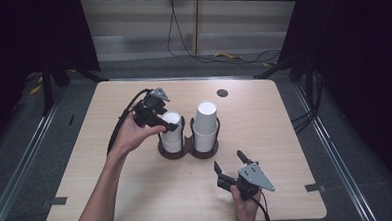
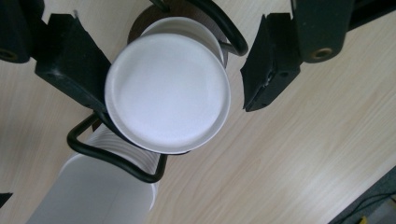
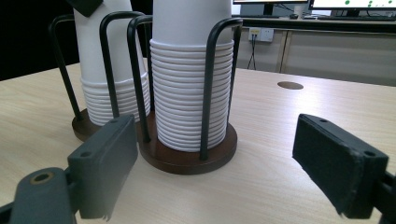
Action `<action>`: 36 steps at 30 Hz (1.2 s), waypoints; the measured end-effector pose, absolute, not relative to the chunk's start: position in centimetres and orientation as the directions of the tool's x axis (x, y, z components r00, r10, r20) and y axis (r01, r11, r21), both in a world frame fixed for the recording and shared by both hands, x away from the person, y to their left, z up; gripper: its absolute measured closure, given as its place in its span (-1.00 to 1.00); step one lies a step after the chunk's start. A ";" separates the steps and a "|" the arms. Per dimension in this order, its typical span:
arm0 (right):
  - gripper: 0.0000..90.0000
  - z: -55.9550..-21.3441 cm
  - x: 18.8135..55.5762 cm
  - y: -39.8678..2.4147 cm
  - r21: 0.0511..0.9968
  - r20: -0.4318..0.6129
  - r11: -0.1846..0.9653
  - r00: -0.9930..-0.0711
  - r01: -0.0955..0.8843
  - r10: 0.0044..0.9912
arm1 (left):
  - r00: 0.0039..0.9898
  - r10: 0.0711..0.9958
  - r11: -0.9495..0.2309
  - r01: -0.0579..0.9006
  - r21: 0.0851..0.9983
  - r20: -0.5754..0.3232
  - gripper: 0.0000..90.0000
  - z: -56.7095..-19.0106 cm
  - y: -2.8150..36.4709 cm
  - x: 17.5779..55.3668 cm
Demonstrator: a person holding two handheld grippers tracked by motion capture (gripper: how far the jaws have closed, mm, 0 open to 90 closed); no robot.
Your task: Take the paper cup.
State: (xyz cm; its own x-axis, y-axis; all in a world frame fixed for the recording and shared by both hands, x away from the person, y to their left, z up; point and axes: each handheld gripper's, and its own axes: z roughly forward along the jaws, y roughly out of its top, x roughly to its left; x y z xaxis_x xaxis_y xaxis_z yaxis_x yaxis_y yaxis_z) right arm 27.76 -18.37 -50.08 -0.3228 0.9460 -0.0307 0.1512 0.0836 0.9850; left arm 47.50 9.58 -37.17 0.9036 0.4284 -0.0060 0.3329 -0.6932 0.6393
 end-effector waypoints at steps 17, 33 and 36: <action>-0.70 -50.1 27.7 -18.4 0.985 -0.027 0.080 -0.322 0.151 0.946 | 0.916 0.401 -0.745 0.343 0.573 -0.026 -0.35 -38.3 8.3 48.1; -0.70 -50.1 27.8 -18.4 0.985 -0.027 0.080 -0.320 0.153 0.947 | 0.911 0.413 -0.744 0.353 0.567 -0.025 -0.31 -37.9 8.3 47.8; -0.70 -50.1 27.7 -18.4 0.985 -0.026 0.080 -0.321 0.155 0.947 | 0.916 0.401 -0.749 0.342 0.567 -0.023 -0.31 -37.7 8.5 47.8</action>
